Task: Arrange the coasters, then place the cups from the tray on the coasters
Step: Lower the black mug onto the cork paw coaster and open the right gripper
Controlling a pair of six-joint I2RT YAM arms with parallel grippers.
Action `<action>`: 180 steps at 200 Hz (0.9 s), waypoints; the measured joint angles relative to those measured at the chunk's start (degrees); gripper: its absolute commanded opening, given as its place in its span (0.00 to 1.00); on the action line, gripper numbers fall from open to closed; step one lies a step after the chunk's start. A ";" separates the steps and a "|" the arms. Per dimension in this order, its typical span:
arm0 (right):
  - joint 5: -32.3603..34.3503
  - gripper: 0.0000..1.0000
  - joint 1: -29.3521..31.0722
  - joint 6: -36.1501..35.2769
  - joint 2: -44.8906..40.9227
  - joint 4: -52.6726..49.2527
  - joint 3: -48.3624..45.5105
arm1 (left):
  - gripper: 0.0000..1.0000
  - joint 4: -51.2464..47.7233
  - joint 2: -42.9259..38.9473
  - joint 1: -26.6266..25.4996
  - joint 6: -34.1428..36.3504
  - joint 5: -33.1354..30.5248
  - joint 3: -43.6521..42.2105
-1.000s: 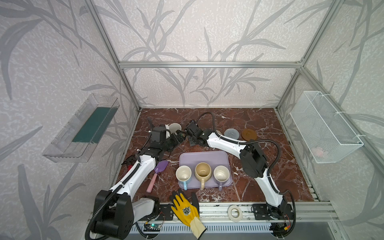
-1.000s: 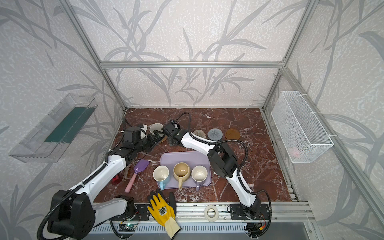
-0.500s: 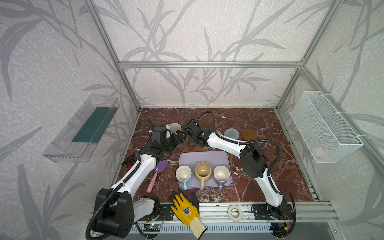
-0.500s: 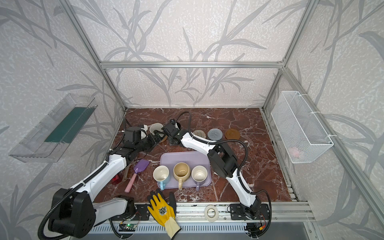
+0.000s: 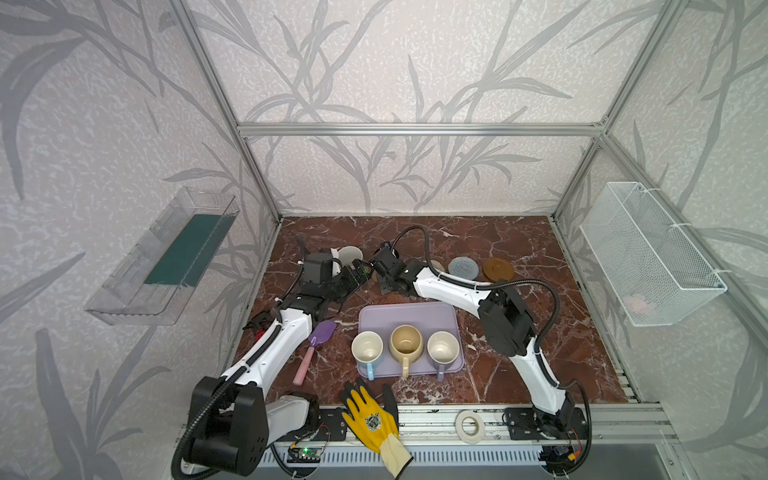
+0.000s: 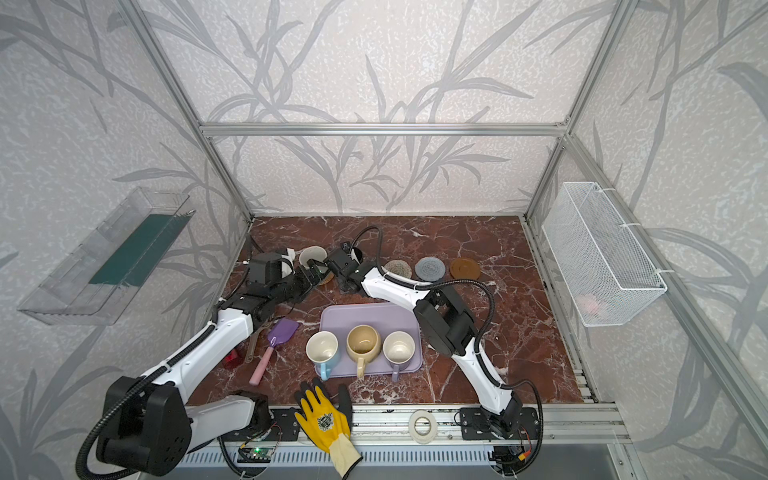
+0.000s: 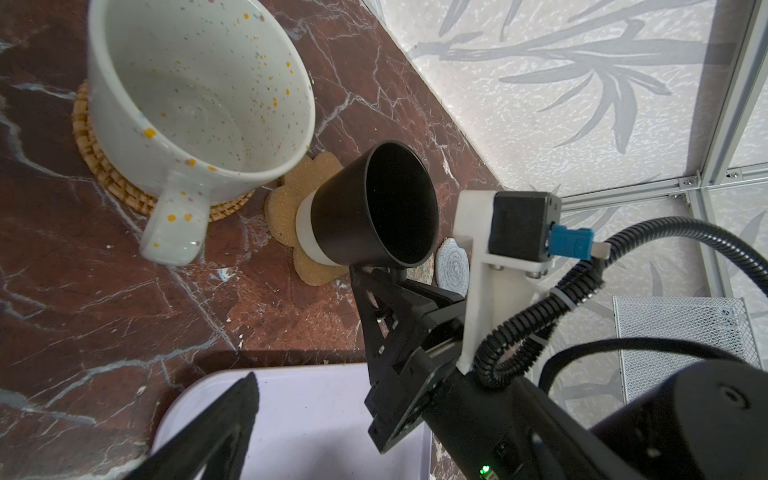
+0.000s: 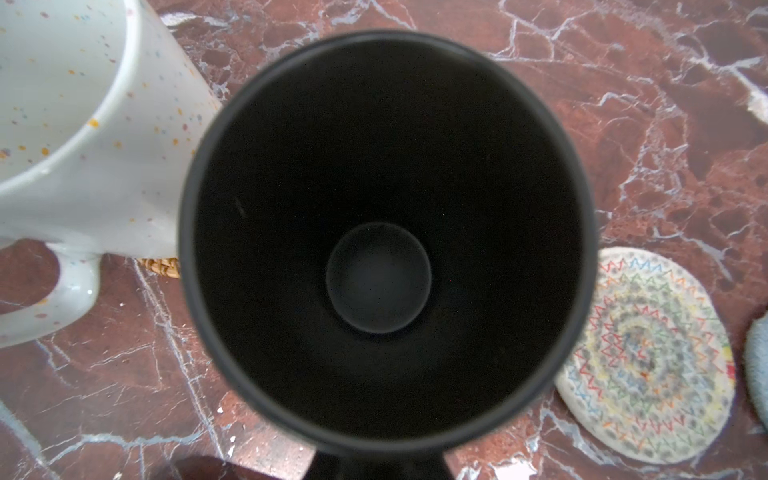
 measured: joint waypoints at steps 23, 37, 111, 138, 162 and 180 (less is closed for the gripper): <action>-0.02 0.18 0.28 0.24 -0.17 0.61 -1.14 | 0.96 0.00 -0.04 0.00 0.00 -0.02 0.00; -0.13 0.32 0.35 0.42 -0.17 0.85 -1.33 | 0.96 -0.02 -0.15 0.00 0.00 -0.02 -0.02; -2.27 0.73 0.35 1.70 -0.28 1.38 -1.99 | 0.98 -2.32 -1.07 0.00 1.09 -0.20 -0.02; -4.09 0.85 0.33 2.21 -0.94 1.57 -2.34 | 0.98 -4.96 -1.73 0.00 2.14 -0.22 0.00; -5.60 0.84 0.33 3.10 -2.03 2.08 -2.91 | 0.98 -7.65 -3.39 0.00 3.32 -0.22 0.11; -6.23 0.84 0.33 3.72 -3.41 2.27 -3.85 | 0.98 -9.75 -4.90 0.00 4.07 -0.26 0.33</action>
